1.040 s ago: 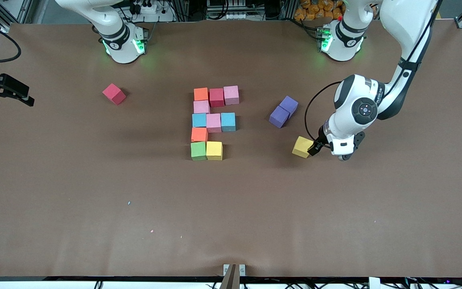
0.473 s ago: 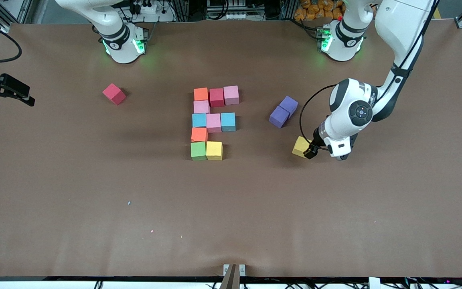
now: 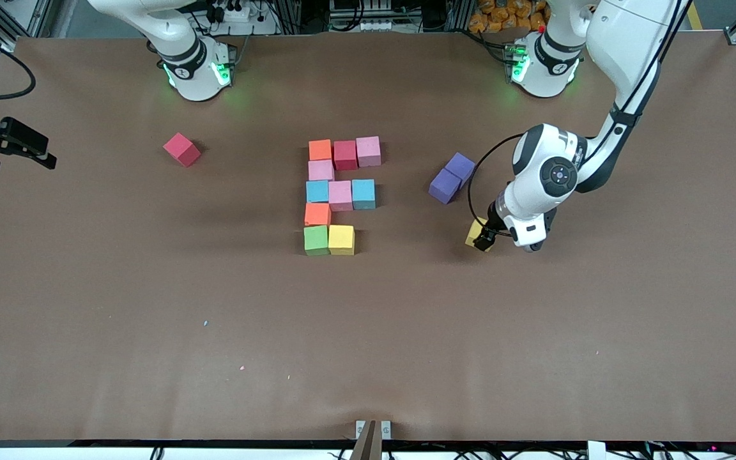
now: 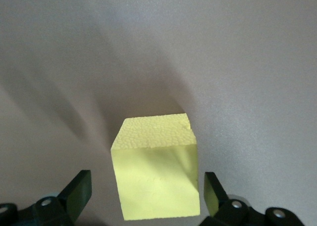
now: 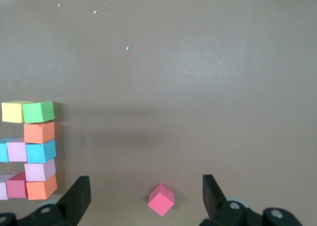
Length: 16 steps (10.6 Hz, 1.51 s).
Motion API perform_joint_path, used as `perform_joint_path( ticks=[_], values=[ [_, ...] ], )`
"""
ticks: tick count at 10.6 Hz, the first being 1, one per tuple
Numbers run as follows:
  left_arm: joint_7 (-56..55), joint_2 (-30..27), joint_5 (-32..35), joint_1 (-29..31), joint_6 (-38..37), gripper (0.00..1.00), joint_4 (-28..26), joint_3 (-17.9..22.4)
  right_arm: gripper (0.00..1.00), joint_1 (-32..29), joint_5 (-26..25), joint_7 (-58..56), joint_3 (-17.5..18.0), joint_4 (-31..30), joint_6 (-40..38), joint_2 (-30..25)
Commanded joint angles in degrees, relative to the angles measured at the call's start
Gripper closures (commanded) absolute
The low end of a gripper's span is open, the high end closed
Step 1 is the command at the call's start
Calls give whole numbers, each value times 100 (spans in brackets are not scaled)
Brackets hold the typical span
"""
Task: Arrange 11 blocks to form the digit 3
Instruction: 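Grasp the second yellow cube with the left gripper and lift it, then carry the second yellow cube toward the first yellow cube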
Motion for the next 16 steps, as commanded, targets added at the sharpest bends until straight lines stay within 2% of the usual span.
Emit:
perform_joint_path(
  ticks=[1,7,9,10,14,16],
  values=[
    [-27,-58,-113,10,169,0,-118,-6,0,-67,82,-48,46,62,-67,34],
    [-27,-49,-113,10,168,0,-109,-6,0,55,64,-39,12,88,-58,96],
    [-9,-49,-113,28,168,39,-109,-6,0,180,73,-57,-181,167,-233,96],
    [-9,-49,-113,19,168,50,-109,-6,0,136,82,-57,-182,176,-286,87],
    [-35,-58,-113,28,142,77,-57,-6,0,126,82,-31,-173,211,-436,96],
    [-79,-67,-122,19,133,81,-4,-15,0,118,82,-48,-156,281,-427,96]
  ],
)
